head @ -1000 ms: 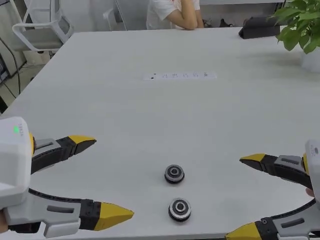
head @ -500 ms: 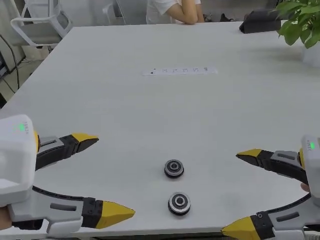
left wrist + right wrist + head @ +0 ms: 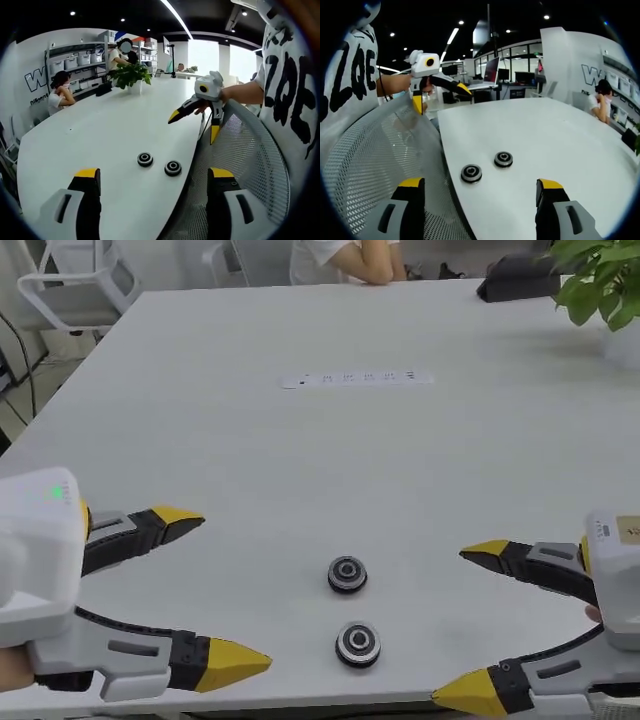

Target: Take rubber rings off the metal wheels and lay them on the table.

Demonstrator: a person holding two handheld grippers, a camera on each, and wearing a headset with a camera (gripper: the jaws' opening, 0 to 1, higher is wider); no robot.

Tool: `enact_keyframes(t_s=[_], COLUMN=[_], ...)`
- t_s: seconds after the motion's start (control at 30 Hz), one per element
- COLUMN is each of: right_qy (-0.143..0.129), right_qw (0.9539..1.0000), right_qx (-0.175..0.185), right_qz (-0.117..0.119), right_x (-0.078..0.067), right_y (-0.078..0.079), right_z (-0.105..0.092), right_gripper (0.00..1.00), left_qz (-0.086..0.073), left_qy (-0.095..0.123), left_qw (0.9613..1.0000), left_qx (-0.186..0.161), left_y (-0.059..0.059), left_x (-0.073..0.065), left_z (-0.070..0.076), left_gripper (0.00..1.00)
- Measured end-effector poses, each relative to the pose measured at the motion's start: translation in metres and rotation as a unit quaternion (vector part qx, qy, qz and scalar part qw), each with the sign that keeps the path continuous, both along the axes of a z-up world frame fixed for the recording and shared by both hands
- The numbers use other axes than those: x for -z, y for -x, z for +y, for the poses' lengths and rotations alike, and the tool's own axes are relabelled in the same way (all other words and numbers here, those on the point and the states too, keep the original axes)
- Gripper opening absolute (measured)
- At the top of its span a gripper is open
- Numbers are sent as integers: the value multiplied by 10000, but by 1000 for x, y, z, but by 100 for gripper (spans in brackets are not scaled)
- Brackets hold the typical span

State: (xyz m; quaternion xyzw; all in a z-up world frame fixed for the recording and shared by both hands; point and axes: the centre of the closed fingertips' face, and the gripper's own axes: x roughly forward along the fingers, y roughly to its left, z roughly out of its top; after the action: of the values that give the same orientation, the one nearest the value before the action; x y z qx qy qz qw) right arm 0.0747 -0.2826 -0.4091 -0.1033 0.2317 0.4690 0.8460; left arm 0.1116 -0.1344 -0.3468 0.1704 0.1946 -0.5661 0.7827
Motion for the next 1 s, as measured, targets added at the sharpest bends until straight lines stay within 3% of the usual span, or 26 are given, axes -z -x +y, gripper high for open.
enact_keyframes(t_s=[1.0], right_qy=[33], right_qw=[9997], right_qx=[-259], right_qz=[19], right_x=[13], right_y=[-13], right_z=[14], right_gripper=[76], left_qz=[79], left_qy=[-133], left_qw=[9982], left_qx=[572], left_y=[-2], left_x=[16], left_z=[-28], left_gripper=[73])
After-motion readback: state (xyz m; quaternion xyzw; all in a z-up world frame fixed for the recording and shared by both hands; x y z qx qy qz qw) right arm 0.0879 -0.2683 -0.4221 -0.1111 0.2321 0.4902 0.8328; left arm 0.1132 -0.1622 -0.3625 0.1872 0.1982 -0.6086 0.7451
